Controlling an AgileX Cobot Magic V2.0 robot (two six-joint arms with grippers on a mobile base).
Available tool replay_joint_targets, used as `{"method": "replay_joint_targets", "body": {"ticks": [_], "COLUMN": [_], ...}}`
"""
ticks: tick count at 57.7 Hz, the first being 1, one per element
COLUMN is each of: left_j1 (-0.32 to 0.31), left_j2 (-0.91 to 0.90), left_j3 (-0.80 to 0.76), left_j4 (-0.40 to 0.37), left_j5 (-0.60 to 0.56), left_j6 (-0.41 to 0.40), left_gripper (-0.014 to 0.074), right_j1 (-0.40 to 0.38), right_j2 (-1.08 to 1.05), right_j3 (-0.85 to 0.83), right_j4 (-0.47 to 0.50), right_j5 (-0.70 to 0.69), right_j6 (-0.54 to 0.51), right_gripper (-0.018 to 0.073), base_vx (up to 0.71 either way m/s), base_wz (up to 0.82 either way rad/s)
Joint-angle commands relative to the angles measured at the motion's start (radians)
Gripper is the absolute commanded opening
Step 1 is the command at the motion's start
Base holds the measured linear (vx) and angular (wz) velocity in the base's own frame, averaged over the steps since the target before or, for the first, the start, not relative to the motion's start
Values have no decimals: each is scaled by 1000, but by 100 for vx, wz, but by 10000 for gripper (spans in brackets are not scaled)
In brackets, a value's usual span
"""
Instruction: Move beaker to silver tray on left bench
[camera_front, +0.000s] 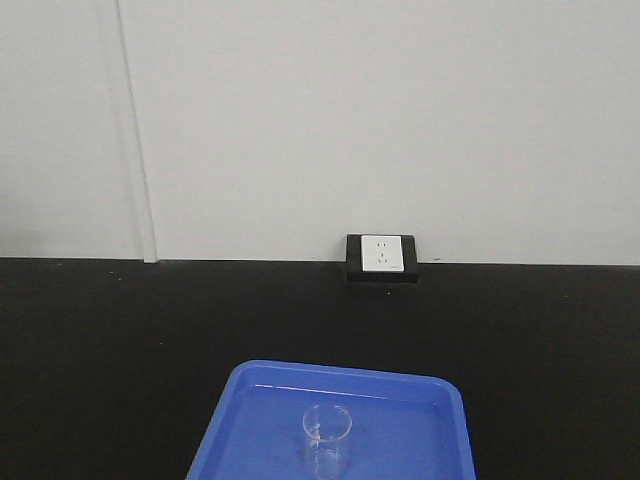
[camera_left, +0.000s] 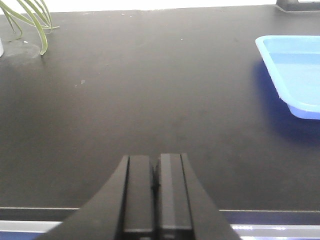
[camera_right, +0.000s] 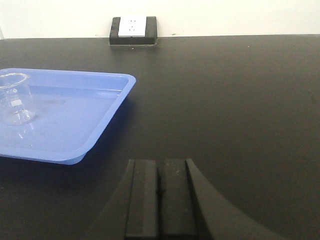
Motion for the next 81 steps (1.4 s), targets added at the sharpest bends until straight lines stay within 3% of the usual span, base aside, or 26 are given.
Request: {"method": "replay_joint_targets", "body": {"ticks": [1, 37, 47, 53, 68, 81], "left_j1": [-6, -6, -6, -6, -6, -6], "left_j2": [-16, -16, -16, -16, -16, -16], "left_j3": [28, 28, 28, 28, 28, 28], "left_j4": [-2, -2, -2, -2, -2, -2], "left_j5": [-78, -78, -78, -78, -78, -78], "left_j6": [-3, -3, -3, -3, -3, -3], "left_gripper": [1, 1, 1, 1, 1, 1], "right_j1": [-8, -8, -8, -8, -8, -8], "right_j2": [-18, -18, -18, -18, -18, -15], "right_j3": [11, 11, 11, 11, 9, 6], "right_j4": [0, 0, -72, -122, -107, -60], "right_j5": [-77, -77, -88, -156, -285, -578], "right_j6": [-8, -8, -16, -11, -5, 43], "right_gripper": [-11, -11, -11, -11, -11, -11], "base_vx": [0, 0, 0, 0, 0, 0], "base_wz": [0, 0, 0, 0, 0, 0]}}
